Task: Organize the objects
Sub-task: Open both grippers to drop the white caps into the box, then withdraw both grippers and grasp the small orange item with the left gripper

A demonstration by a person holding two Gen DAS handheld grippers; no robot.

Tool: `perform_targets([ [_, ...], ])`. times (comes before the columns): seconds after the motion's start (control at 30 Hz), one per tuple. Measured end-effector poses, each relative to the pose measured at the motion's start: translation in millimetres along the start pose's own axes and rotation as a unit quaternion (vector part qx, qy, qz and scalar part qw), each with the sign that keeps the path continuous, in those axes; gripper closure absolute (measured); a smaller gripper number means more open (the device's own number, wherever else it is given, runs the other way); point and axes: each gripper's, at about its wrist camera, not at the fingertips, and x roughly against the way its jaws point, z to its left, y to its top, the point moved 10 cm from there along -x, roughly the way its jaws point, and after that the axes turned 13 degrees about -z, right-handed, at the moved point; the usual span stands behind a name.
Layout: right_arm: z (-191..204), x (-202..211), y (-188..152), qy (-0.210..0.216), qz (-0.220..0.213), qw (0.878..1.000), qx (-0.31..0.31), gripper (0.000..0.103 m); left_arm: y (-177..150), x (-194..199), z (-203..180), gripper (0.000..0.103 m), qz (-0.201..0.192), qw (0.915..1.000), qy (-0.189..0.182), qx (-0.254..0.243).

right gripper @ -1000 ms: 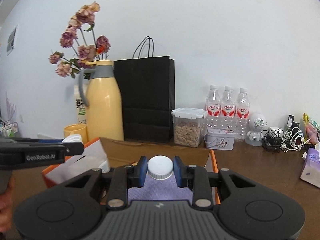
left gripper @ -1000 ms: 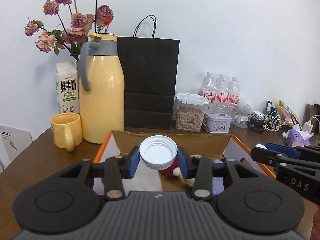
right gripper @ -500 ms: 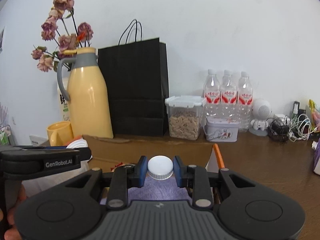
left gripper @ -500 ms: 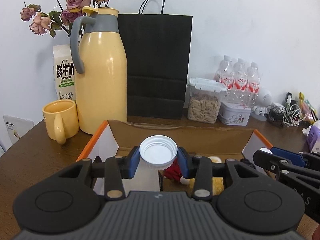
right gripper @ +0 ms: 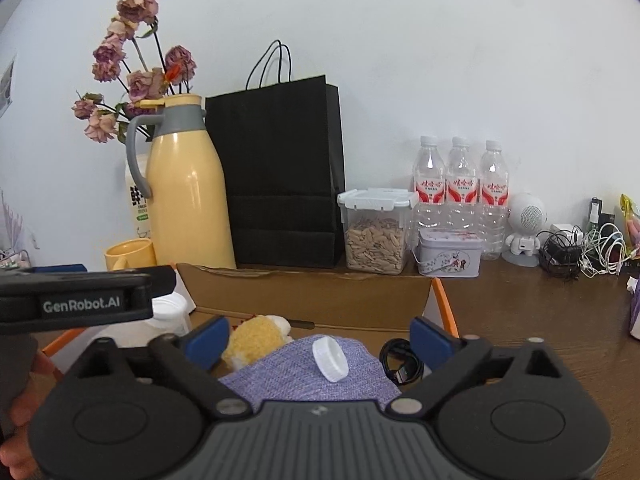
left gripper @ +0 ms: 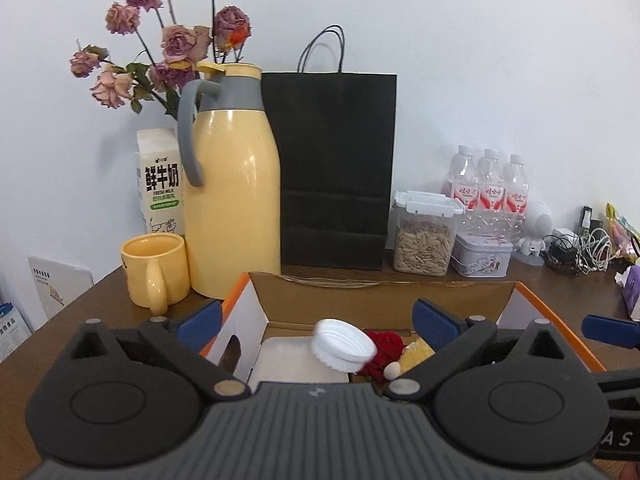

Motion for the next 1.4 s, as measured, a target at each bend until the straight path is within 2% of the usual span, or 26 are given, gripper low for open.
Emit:
perform_targets([
  [0.07,0.4,1.9,1.1,-0.003,-0.003,1.0,0.002,0.001,0.5,0.6,1.2,0.0,0.0,1.0,0.001,0.0],
  [0.33,0.2,12.1,8.3,-0.006,-0.018,1.0,0.003,0.0,3.1,7.9,3.8,0.0,-0.006,1.0,0.0,0.003],
  [0.63,-1.5,27.3,10.6,-0.012,-0.027,1.0,0.009,0.0,6.9,24.5,6.6,0.0,-0.016,0.9997,-0.019,0.001],
  [0.93,9.0,56.9,13.8,0.006,-0.04,0.999,0.027,0.0,12.3,53.2,14.4,0.0,-0.017,0.9995,-0.028,0.004],
  [1.4,32.5,111.9,12.4,0.028,-0.02,0.998,0.06,0.0,12.4,104.4,31.7,0.0,0.004,0.9992,-0.036,-0.018],
])
